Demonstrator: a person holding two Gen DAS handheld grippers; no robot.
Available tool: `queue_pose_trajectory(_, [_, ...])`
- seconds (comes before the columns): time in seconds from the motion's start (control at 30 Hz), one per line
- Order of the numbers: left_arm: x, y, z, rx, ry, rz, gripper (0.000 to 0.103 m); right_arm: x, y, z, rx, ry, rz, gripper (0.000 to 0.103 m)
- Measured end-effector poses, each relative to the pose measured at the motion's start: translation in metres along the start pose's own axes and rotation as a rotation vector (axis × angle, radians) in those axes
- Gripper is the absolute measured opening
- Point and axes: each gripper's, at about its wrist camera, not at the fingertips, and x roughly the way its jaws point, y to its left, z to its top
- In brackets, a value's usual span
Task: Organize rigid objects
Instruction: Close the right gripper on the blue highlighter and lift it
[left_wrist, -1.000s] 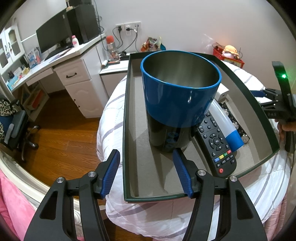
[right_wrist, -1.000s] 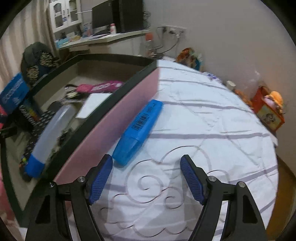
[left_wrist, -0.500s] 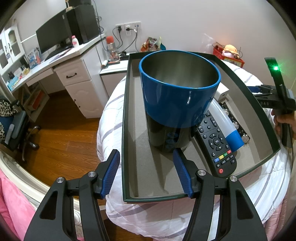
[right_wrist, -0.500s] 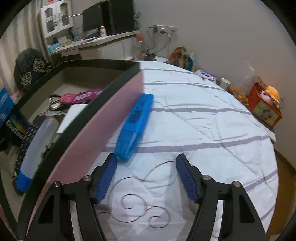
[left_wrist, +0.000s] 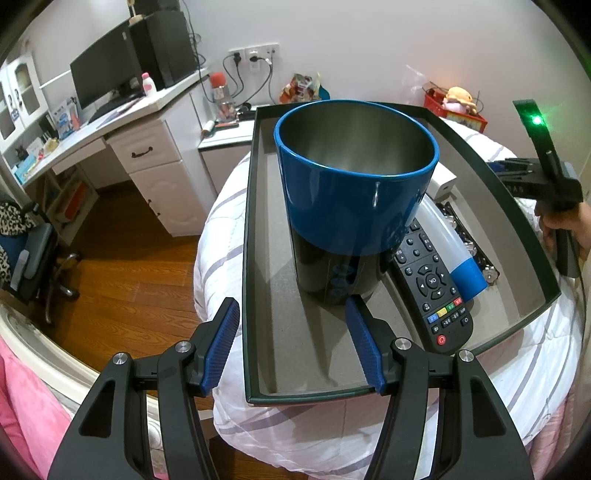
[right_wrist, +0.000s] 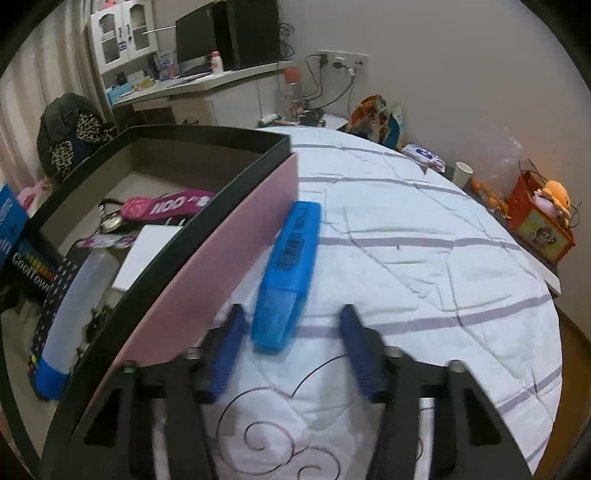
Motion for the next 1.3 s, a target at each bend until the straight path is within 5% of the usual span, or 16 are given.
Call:
queue_pose_trajectory(0.07, [0.000, 0.000, 0.000, 0.001, 0.000, -0.001, 0.061, -0.002, -0.003, -0.001, 0.022, -0.006, -0.008, 0.025])
queue_pose_trajectory(0.53, [0.000, 0.000, 0.000, -0.006, -0.001, -0.010, 0.061, -0.067, 0.021, -0.080, 0.105, 0.069, -0.145, 0.026])
queue_pose_trajectory(0.7, [0.000, 0.001, 0.000, -0.007, 0.002, -0.013, 0.061, -0.080, 0.023, -0.100, 0.152, 0.025, -0.155, 0.027])
queue_pose_trajectory(0.73, [0.000, 0.001, 0.000, -0.006, 0.001, -0.011, 0.061, -0.079, 0.021, -0.099, 0.165, 0.022, -0.154, 0.029])
queue_pose_trajectory(0.8, [0.000, 0.002, 0.001, -0.007, 0.003, -0.014, 0.061, -0.075, 0.019, -0.092, 0.180, 0.015, -0.173, 0.055])
queue_pose_trajectory(0.87, [0.000, 0.002, 0.001, -0.009, 0.003, -0.016, 0.061, -0.070, 0.020, -0.084, 0.165, 0.009, -0.205, 0.065])
queue_pose_trajectory(1.23, [0.000, 0.003, 0.002, -0.014, 0.004, -0.018, 0.061, -0.045, 0.017, -0.061, 0.169, 0.009, -0.212, 0.065])
queue_pose_trajectory(1.27, [0.000, 0.003, 0.002, -0.013, 0.003, -0.018, 0.061, -0.044, 0.018, -0.060, 0.164, 0.009, -0.212, 0.059])
queue_pose_trajectory(1.3, [0.000, 0.003, 0.002, -0.015, 0.002, -0.017, 0.061, -0.045, 0.019, -0.060, 0.156, 0.003, -0.204, 0.042])
